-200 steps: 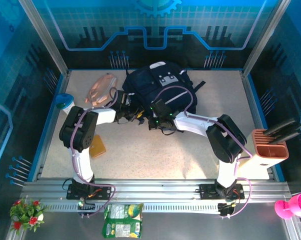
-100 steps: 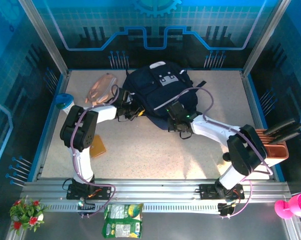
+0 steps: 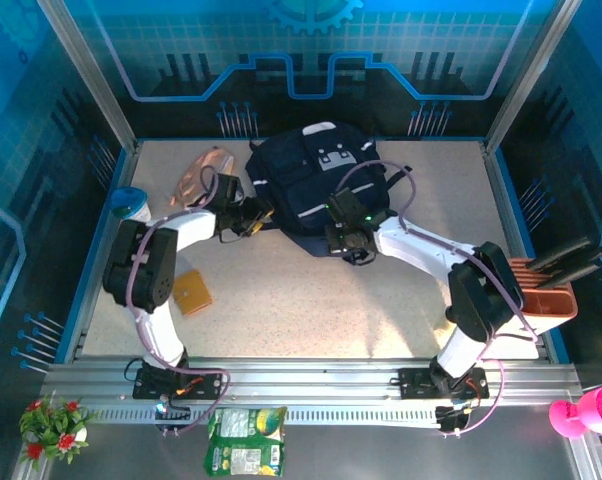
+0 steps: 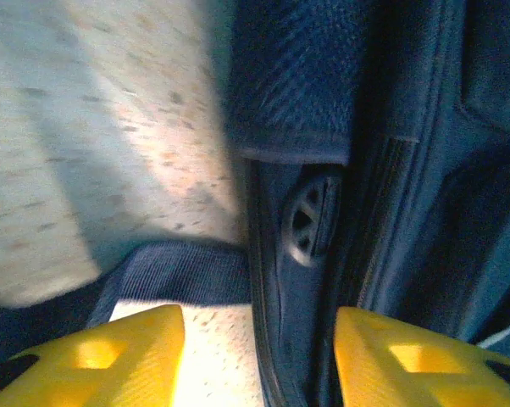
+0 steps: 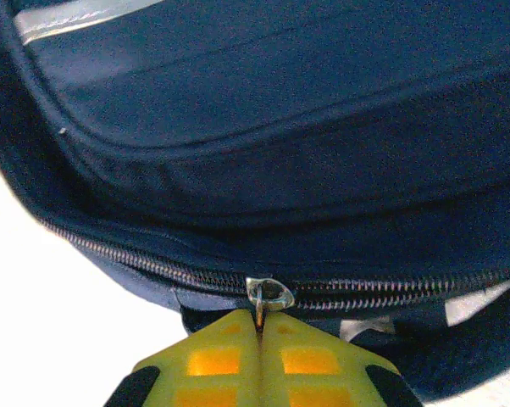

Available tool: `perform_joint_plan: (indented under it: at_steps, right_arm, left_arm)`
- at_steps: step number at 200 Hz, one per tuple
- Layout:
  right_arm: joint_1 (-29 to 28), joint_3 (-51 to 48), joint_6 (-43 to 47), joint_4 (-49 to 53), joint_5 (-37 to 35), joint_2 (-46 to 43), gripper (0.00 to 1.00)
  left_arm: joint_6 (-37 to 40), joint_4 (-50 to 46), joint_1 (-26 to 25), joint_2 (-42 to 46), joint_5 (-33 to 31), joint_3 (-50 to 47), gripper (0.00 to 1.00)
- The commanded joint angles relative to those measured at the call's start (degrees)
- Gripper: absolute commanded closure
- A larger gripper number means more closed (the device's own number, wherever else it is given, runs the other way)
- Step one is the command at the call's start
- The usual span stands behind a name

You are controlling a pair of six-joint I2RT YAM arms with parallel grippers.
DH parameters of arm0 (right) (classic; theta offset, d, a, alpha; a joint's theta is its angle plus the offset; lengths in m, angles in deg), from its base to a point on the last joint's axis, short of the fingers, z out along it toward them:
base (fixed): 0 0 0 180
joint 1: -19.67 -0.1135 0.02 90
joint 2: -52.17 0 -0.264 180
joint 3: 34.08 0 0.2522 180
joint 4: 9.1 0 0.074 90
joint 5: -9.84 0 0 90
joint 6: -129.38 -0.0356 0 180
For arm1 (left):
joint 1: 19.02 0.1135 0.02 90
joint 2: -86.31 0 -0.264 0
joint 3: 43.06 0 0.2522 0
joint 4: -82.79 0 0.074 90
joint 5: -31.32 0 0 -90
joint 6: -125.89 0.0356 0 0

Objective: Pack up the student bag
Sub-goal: Zip the student bag at the top-center of the table.

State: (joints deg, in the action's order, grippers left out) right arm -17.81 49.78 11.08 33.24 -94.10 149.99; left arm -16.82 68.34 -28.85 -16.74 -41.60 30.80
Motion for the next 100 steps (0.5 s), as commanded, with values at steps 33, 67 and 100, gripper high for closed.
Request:
perform_joint_plan:
  at_steps: [33,67,100]
  right_arm:
    - [-6.2,9.2,2.2,-1.1,7.7,6.7,1.0]
    - [-7.9,11.1,1.9,-1.2,10.6,9.1,1.0]
    - [-8.1,11.1,1.9,-0.7,12.9,9.5,1.0]
  left_arm:
    - [-8.3,3.7,0.2,11.5,1.7,-11.4,0.4]
    - [-13.8,6.9,-1.7,12.8,2.0,-15.7,0.4]
    - [-14.1,8.4,-3.1,9.4,2.7,-14.0,0.4]
